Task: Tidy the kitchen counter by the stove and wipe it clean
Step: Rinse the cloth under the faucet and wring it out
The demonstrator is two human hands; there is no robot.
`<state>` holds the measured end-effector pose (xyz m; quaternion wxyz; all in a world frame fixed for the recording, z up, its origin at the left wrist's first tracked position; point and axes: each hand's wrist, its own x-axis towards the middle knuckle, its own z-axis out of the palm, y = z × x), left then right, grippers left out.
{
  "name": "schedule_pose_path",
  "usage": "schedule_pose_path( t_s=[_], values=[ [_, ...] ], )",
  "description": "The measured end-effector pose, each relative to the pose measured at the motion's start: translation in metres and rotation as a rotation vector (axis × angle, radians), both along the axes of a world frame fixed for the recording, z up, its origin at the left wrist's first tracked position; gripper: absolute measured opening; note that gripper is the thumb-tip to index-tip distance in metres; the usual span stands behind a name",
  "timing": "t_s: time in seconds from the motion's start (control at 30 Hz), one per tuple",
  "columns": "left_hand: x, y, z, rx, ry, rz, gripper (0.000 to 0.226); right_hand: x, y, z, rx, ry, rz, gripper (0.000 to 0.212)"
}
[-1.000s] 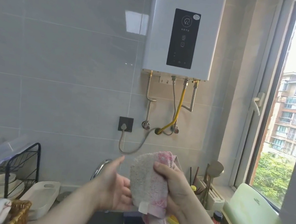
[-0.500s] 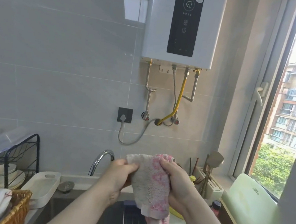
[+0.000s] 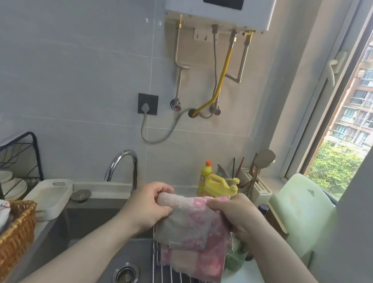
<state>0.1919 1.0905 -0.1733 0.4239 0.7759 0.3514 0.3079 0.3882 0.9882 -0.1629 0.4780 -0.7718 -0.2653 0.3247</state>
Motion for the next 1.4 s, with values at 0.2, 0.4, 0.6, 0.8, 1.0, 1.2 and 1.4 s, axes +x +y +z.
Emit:
schedule_pose_path(
  t_s=[0.2, 0.4, 0.6, 0.8, 1.0, 1.2, 1.4],
  values=[
    [0.003, -0.008, -0.027, 0.263, 0.253, -0.019, 0.014, 0.006, -0.028, -0.028, -0.035, -0.268, 0.338, 0.066],
    [0.005, -0.003, -0.065, -0.059, 0.239, -0.148, 0.007, 0.001, -0.045, -0.072, -0.013, -0.284, 0.365, 0.010],
    [0.004, -0.022, -0.118, -0.728, -0.063, -0.165, 0.008, -0.002, -0.058, -0.109, 0.029, 0.163, 0.233, 0.022],
    [0.010, -0.031, -0.176, -0.913, 0.131, -0.148, 0.015, 0.007, -0.054, -0.148, -0.247, 0.143, 0.209, 0.039],
    [0.038, -0.023, -0.241, -0.572, 0.469, 0.016, 0.026, 0.013, -0.019, -0.208, -0.420, -0.104, 0.192, 0.036],
    [0.054, -0.004, -0.271, -0.259, 0.529, 0.105, 0.031, 0.015, 0.014, -0.254, -0.375, -0.244, 0.071, 0.026],
    [0.030, -0.028, -0.284, 0.219, 0.722, -0.375, 0.068, 0.017, -0.023, -0.283, -0.350, -0.802, 0.633, 0.064]
  ],
)
